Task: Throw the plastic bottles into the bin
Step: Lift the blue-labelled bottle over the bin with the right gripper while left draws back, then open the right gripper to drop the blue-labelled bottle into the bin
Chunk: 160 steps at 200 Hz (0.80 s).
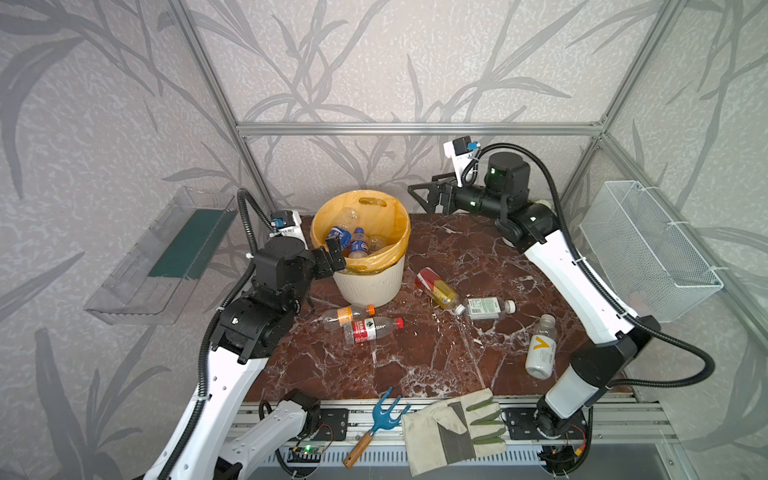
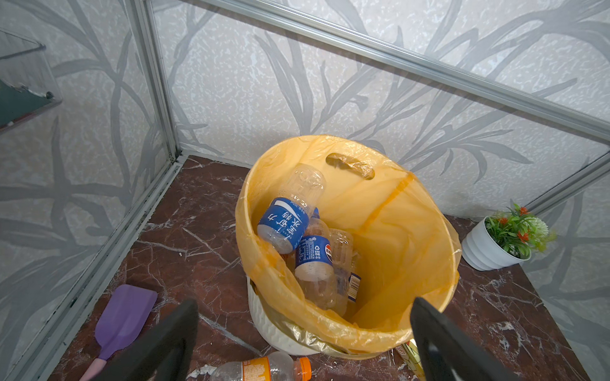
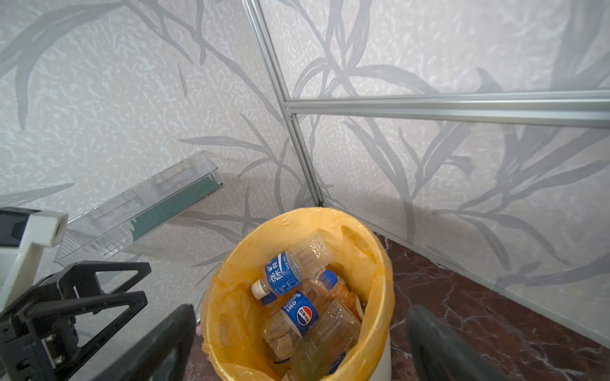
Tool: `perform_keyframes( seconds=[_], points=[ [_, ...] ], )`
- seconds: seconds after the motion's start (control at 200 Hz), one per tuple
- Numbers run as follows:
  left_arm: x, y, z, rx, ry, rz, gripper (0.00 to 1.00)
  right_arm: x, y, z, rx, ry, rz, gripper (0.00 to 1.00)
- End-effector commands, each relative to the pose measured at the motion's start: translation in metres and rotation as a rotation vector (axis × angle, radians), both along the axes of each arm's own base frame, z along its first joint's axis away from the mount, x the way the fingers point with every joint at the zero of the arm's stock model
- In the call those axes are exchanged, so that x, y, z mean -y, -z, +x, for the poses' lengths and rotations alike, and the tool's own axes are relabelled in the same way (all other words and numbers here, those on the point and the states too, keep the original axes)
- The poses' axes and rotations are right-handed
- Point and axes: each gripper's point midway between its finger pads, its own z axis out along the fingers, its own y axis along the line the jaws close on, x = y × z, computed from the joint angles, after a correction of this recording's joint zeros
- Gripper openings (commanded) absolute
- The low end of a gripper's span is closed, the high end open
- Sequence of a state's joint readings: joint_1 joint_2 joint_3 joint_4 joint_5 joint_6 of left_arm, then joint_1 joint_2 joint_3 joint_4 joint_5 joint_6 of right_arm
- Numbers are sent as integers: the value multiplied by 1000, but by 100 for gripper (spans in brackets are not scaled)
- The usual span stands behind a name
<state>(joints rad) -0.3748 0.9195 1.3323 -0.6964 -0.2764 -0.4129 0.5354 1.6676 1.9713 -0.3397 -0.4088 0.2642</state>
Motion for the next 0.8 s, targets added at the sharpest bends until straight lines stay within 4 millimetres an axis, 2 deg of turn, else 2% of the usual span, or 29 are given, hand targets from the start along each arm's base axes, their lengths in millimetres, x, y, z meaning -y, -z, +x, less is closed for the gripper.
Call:
perform_keyframes(
  seconds=[0.0,0.11,0.29,0.41,0.61,0.795],
  points=[
    [-2,6,-6,-24,4,-3,99,30,-11,-10,38,71,-13,99],
    [-2,7,-10,-13,14,0,99,61,0,-17,43,122,22,99],
    [-2,11,-13,10,28,16,99,105,53,-31,-20,209,-49,99],
    [-5,16,-16,10,8,-12,99,130,77,-42,-57,241,-35,99],
    [2,33,-18,-23,38,-13,99,156,116,-49,-132,299,-12,99],
    [18,62,-23,-90,94,25,98,174,135,-55,-154,339,17,99]
  ],
)
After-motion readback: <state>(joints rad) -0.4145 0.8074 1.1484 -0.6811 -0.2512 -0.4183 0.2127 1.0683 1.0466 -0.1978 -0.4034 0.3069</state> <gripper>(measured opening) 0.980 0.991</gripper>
